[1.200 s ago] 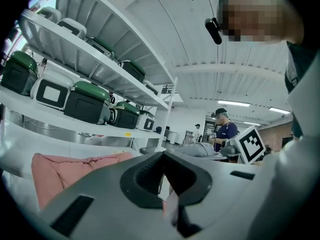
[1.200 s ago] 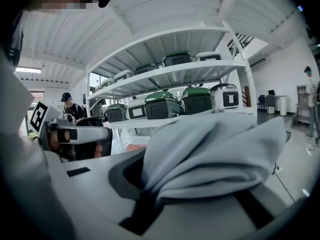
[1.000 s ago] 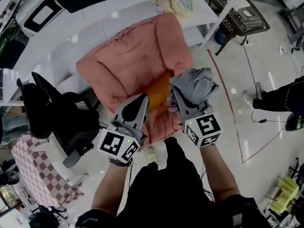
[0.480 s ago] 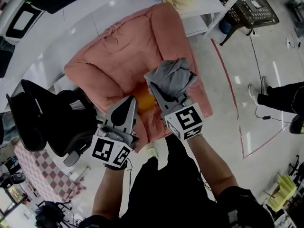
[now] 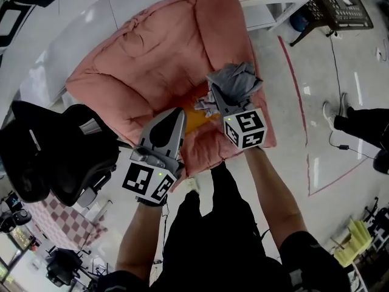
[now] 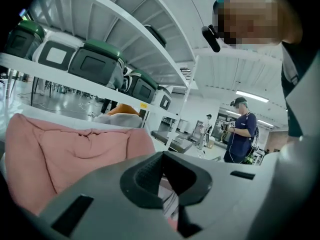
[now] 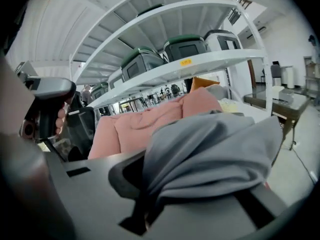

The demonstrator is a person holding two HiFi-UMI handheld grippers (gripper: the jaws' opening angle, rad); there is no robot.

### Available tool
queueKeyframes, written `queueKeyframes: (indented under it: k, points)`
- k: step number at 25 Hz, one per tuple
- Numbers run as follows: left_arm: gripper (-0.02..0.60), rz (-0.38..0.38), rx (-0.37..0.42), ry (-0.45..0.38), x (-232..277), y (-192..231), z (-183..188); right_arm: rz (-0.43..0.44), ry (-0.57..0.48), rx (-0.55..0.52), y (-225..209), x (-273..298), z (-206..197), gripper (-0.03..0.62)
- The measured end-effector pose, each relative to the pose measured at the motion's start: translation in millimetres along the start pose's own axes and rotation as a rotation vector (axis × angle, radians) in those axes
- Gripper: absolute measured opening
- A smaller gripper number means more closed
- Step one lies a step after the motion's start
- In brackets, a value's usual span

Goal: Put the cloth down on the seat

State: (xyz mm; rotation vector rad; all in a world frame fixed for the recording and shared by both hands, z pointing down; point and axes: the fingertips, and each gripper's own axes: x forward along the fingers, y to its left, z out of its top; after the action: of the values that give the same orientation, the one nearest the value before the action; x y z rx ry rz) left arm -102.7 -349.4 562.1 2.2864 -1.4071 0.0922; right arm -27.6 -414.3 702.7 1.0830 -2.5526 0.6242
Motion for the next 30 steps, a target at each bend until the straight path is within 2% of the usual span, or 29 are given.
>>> queueKeyframes:
  k: [6,14,19,23,30]
  points:
    - [0.005,-0.051,-0.027,0.033,38,-6,-30,-0.099,0.114,0.072,-57,1,-54,0.035]
    - [0.005,-0.107,-0.051,0.069,64,-21,-49,-0.183,0.243,0.101,-106,-10,-96,0.035]
    - [0.005,-0.125,-0.064,0.091,71,-22,-61,-0.232,0.365,0.101,-135,-18,-136,0.087]
    - [0.005,-0.132,-0.071,0.104,74,-24,-70,-0.288,0.449,0.115,-159,-35,-161,0.169]
    - [0.005,-0.153,-0.068,0.116,79,-38,-75,-0.384,0.509,0.232,-192,-75,-190,0.198]
